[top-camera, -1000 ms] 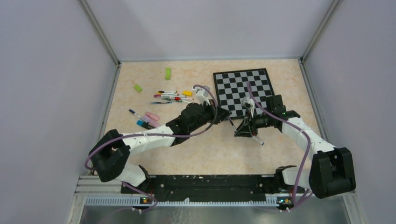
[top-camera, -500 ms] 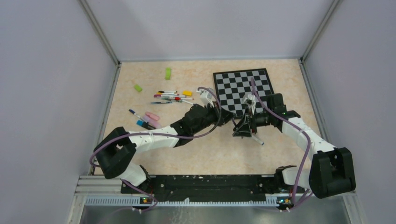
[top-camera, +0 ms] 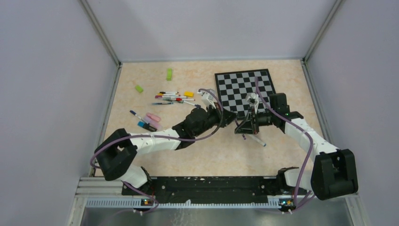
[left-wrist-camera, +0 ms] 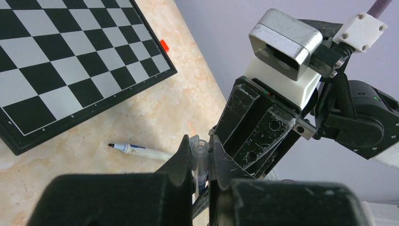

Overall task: Open the pen caps
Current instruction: Open the pen cap from the pen, then place the pen at the center of the board.

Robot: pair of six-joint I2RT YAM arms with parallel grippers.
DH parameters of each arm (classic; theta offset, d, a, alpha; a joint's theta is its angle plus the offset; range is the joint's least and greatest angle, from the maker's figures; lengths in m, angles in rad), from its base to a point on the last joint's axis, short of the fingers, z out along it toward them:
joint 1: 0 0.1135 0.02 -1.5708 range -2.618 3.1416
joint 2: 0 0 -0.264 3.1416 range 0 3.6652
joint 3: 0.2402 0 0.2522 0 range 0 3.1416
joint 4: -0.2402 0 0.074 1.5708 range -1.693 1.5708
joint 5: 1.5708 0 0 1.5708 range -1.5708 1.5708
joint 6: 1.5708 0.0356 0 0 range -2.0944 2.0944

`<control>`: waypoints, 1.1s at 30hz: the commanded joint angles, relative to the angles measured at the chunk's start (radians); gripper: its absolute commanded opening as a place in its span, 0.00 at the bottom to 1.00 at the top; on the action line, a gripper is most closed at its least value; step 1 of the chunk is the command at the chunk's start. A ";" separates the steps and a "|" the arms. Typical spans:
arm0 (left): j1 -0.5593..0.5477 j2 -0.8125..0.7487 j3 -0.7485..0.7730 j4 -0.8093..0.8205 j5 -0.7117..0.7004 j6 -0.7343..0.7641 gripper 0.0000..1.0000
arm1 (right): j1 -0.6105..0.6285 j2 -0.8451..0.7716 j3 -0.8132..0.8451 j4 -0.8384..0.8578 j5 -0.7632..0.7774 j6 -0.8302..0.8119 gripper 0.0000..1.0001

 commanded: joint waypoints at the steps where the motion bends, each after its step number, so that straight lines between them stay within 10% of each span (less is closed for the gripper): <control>1: 0.055 -0.079 0.010 0.101 -0.181 0.025 0.00 | -0.002 0.003 0.027 -0.020 -0.091 -0.050 0.00; 13: 0.245 -0.180 0.040 0.060 -0.212 -0.031 0.00 | 0.000 0.019 0.043 -0.108 -0.061 -0.140 0.00; 20: 0.250 -0.325 -0.066 -0.119 -0.138 0.084 0.00 | -0.081 0.007 0.084 -0.194 0.431 -0.304 0.03; 33: 0.248 -0.643 -0.404 -0.384 0.060 0.167 0.00 | -0.202 0.124 0.075 -0.243 0.717 -0.398 0.17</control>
